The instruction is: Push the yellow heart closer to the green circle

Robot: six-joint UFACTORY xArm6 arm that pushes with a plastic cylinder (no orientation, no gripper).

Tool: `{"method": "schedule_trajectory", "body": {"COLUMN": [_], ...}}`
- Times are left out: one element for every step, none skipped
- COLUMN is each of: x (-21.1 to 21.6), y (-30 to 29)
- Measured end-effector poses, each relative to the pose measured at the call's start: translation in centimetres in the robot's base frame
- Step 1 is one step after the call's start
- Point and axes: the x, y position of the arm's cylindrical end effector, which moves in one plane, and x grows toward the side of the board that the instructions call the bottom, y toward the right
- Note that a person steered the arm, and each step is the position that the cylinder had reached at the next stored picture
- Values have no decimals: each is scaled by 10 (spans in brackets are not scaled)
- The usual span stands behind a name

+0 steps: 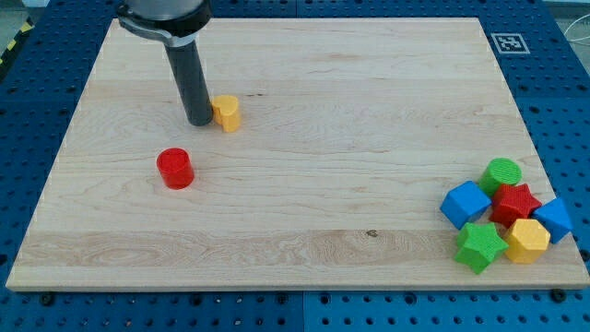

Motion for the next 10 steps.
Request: {"method": "schedule_trajectory", "body": {"x": [-16, -25, -20, 1, 16, 23, 26, 30, 33, 45], "y": [1, 7, 9, 11, 24, 49, 75, 101, 127, 149]}}
